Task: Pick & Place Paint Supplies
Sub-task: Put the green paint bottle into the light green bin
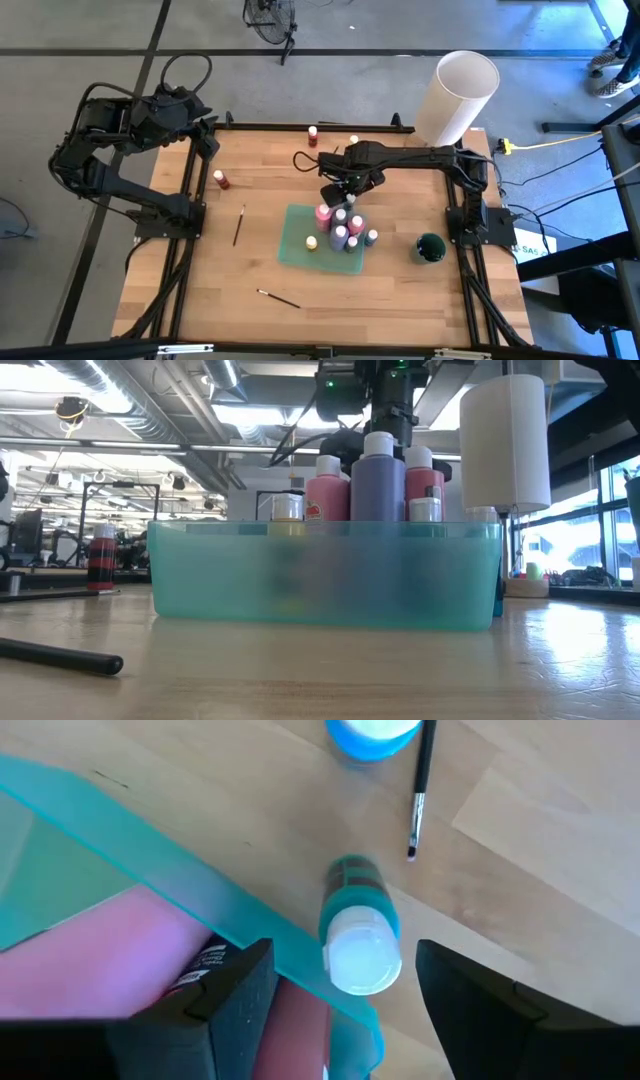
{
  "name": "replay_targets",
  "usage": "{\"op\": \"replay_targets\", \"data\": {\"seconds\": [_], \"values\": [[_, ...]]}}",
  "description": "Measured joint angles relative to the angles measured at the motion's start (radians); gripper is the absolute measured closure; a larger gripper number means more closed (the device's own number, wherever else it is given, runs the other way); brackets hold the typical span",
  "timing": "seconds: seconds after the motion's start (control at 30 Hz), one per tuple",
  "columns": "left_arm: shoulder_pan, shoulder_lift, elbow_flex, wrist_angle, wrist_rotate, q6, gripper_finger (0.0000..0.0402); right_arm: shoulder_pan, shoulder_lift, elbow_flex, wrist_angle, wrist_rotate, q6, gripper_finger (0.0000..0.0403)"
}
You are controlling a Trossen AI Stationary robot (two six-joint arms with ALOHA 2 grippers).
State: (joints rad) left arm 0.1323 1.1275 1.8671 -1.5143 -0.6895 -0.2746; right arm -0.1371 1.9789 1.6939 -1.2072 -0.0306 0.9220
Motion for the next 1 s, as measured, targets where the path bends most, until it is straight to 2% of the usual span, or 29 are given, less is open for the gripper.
{"op": "replay_targets", "data": {"seconds": [0.27, 1.0], "values": [[0.0, 0.0, 0.0, 0.0, 0.0, 0.0, 0.0304, 0.0, -0.001, -0.026, 0.003, -0.009, 0.062, 0.0155], [0.0, 0.0, 0.0, -0.001, 0.003, 0.0, 0.0304, -0.009, 0.019, -0.03, 0.031, -0.004, 0.06, 0.0155]]}}
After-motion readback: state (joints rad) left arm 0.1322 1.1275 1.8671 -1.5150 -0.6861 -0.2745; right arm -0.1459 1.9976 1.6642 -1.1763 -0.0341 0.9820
